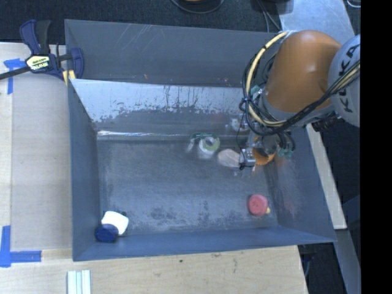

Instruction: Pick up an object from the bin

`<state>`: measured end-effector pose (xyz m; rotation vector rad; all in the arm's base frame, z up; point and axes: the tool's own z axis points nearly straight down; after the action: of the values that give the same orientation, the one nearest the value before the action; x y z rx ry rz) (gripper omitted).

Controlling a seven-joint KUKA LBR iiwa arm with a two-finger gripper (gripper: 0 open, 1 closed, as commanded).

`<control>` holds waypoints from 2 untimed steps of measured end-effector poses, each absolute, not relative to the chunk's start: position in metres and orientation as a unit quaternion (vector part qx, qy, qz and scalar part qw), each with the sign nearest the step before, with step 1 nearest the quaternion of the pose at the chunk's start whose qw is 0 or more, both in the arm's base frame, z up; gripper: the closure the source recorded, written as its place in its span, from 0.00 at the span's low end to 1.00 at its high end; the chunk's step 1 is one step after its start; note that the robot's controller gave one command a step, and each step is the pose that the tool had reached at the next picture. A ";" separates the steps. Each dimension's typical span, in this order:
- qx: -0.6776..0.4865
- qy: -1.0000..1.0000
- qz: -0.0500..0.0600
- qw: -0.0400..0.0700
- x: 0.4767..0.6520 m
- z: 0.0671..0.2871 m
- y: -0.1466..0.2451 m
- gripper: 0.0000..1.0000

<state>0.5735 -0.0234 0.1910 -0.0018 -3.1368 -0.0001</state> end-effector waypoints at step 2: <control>0.020 -1.000 0.001 0.003 0.594 0.068 -0.088 0.00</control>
Offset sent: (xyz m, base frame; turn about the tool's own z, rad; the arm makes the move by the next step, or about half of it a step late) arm 0.0210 -0.0619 -0.1210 -0.0431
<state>0.5939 -0.0876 0.0682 0.0622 -3.1359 0.0019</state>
